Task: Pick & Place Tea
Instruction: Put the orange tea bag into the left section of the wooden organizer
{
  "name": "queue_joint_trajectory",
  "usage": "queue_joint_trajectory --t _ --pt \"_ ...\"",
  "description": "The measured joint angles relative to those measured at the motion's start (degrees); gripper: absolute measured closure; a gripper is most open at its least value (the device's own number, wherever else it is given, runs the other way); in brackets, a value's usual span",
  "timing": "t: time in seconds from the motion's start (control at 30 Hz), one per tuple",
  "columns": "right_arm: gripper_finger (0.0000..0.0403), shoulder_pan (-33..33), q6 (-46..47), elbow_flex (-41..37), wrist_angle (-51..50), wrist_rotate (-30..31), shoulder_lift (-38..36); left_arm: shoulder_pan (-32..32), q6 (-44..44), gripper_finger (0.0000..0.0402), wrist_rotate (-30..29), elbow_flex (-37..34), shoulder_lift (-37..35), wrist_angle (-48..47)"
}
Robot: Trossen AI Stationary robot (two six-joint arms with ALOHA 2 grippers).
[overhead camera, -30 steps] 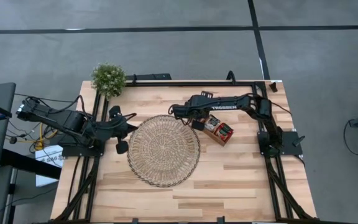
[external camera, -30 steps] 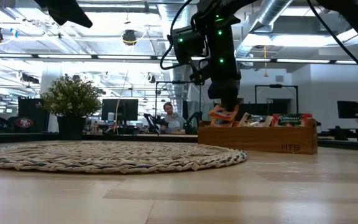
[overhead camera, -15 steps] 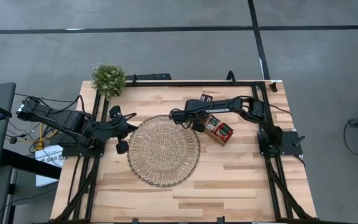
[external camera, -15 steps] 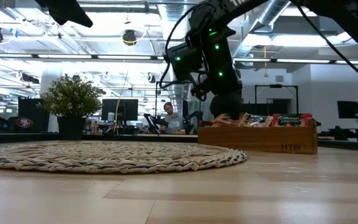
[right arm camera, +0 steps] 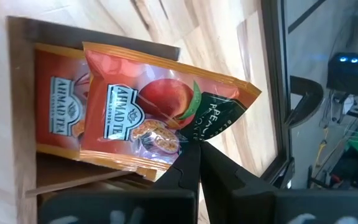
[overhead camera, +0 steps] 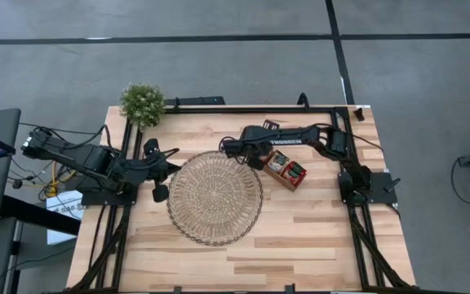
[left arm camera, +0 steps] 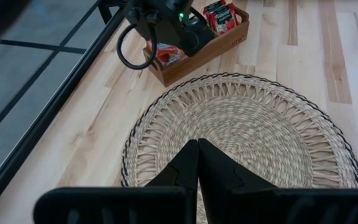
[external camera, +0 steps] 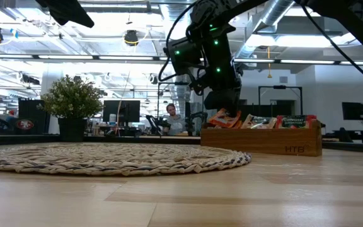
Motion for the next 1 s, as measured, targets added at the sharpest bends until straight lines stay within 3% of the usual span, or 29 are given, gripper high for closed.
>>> queue_joint_trajectory --t 1.0 --pt "0.0403 0.06 -0.01 -0.90 3.61 -0.22 0.02 -0.01 1.48 0.0402 0.00 0.00 -0.01 -0.01"
